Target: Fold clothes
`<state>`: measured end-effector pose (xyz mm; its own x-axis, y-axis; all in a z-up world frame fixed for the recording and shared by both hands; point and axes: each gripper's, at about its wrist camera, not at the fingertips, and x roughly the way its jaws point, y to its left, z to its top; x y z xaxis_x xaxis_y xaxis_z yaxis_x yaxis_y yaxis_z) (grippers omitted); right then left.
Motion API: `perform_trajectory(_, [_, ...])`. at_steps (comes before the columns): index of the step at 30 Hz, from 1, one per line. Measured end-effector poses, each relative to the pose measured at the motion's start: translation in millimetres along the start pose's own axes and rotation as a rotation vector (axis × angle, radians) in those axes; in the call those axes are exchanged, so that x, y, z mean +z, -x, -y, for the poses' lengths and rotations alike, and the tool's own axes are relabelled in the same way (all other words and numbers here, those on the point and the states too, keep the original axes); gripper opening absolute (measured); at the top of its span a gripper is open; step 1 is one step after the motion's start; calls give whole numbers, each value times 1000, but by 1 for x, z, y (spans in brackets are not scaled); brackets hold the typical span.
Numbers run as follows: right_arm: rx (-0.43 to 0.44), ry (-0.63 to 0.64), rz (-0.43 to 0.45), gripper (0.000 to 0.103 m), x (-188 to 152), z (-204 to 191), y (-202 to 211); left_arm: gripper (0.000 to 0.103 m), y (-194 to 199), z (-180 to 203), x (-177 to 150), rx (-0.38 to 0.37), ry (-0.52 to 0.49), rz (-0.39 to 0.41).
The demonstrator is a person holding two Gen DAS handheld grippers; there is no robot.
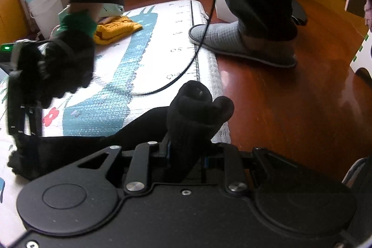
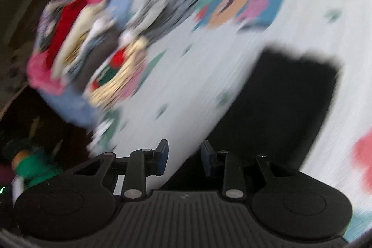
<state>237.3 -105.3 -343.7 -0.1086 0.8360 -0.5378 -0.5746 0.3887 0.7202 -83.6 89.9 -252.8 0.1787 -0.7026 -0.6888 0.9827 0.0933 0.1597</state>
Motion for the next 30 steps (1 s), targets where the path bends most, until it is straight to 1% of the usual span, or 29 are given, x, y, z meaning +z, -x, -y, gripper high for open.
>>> perform_trajectory(2, [-55,32,-26,32,-14,-6,-8,22,1,0,1,0,11,4])
perform_trajectory(3, [-65,19,-23,32,-18,-6,-10,22,1,0,2,0,9,3])
perform_trajectory(5, [-20,-92,36,34,-17,2,-7,22,0,1,2,0,8,4])
perform_trajectory(6, [5,-123,61,34,-14,4,-5,22,0,1,2,-1,9,5])
perform_trajectory(7, [1,-140,80,34,-11,5,-4,22,0,1,3,-1,13,6])
perform_trajectory(8, [-14,-159,92,34,-8,7,-5,22,0,1,3,-1,16,7])
perform_trajectory(9, [-48,-184,92,32,-6,12,-7,22,0,1,3,0,17,7])
perform_trajectory(11, [-97,-212,84,24,-2,18,-13,22,1,0,3,0,19,6])
perform_trajectory(13, [-100,-203,103,26,2,16,-11,22,2,0,3,1,22,7])
perform_trajectory(15, [-121,-195,125,30,3,16,-9,22,3,0,2,4,27,7])
perform_trajectory(17, [-124,-205,119,31,5,17,-8,22,3,0,2,11,31,11])
perform_trajectory(18, [-106,-192,110,34,5,15,-4,22,4,1,2,17,33,14])
perform_trajectory(20, [-66,-153,80,34,3,10,5,22,7,1,3,35,52,29])
perform_trajectory(22, [-42,-50,7,34,-7,-3,15,22,12,1,5,50,71,43])
perform_trajectory(23, [-24,-26,-30,34,-16,-7,18,22,13,1,6,52,73,47])
perform_trajectory(25, [4,-26,-104,34,-39,-9,21,22,17,1,7,53,72,54])
perform_trajectory(26, [-2,-20,-143,34,-52,-10,20,22,19,1,8,52,67,58])
perform_trajectory(27, [-5,-14,-170,32,-63,-10,20,22,21,1,9,50,62,61])
perform_trajectory(29, [4,-17,-178,31,-77,-7,24,22,28,1,12,54,35,72])
perform_trajectory(30, [7,-44,-171,31,-78,-3,27,22,32,4,14,71,-4,72])
